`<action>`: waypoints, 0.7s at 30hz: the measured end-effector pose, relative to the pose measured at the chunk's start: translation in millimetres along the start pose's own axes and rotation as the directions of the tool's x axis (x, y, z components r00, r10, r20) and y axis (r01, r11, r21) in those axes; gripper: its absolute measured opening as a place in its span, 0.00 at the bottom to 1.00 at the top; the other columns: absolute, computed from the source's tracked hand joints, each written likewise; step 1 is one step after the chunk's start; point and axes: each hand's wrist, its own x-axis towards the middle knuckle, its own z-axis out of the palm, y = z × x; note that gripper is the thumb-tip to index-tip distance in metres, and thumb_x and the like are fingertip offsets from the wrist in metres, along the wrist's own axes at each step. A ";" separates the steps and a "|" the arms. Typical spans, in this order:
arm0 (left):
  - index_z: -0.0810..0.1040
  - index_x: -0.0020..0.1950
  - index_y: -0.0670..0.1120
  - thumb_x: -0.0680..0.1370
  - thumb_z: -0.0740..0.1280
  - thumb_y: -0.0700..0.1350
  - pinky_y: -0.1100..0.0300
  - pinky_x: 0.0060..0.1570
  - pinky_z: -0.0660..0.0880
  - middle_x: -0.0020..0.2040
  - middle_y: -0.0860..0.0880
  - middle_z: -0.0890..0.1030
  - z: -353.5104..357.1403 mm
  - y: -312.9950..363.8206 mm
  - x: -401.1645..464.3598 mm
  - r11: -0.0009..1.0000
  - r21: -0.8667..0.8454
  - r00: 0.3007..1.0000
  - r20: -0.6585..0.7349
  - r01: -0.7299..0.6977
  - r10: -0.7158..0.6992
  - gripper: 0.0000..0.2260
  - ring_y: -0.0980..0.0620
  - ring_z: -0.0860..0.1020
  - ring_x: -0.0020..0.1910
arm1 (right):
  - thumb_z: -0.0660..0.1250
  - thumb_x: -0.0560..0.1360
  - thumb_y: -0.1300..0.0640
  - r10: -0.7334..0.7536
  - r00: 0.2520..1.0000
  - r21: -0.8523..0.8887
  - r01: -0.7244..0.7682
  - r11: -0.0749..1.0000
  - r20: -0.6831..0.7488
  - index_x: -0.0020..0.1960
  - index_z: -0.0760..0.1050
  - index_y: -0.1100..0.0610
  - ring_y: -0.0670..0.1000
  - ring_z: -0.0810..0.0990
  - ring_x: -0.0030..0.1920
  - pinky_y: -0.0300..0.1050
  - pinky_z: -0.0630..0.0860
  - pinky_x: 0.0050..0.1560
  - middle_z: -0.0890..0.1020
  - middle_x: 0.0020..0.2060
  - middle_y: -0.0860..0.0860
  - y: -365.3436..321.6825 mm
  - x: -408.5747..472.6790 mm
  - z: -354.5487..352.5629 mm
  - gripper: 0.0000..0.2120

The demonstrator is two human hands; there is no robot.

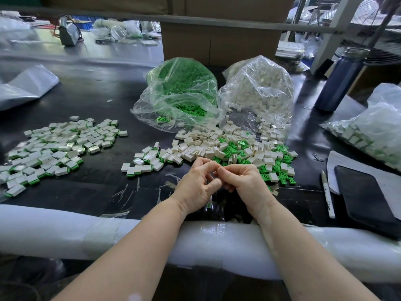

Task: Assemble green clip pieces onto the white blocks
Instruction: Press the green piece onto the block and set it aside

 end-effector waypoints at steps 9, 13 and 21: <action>0.74 0.43 0.57 0.73 0.63 0.43 0.45 0.53 0.74 0.50 0.56 0.68 -0.2 1.0 -0.4 0.999 0.033 1.000 0.021 -0.004 0.004 0.07 0.53 0.73 0.41 | 0.68 0.74 0.63 -0.012 1.000 0.007 0.012 1.000 -0.016 0.39 0.81 0.67 0.43 0.70 0.26 0.32 0.68 0.28 0.75 0.26 0.54 1.1 0.1 -0.3 0.09; 0.74 0.42 0.58 0.68 0.60 0.50 0.46 0.53 0.74 0.50 0.57 0.68 -0.2 3.5 -0.5 0.999 0.045 0.999 0.028 0.022 -0.023 0.06 0.53 0.73 0.42 | 0.67 0.74 0.64 -0.011 1.000 0.028 0.012 1.000 -0.016 0.38 0.80 0.68 0.42 0.70 0.24 0.32 0.68 0.26 0.75 0.23 0.51 1.2 0.0 -0.2 0.09; 0.73 0.41 0.60 0.68 0.60 0.51 0.46 0.53 0.74 0.49 0.57 0.68 -0.7 2.5 -0.6 0.999 0.047 0.999 0.037 0.028 -0.029 0.05 0.53 0.74 0.42 | 0.67 0.74 0.64 -0.011 1.000 0.032 0.012 0.999 -0.013 0.39 0.80 0.68 0.42 0.70 0.24 0.31 0.68 0.26 0.75 0.22 0.49 1.0 0.0 0.3 0.09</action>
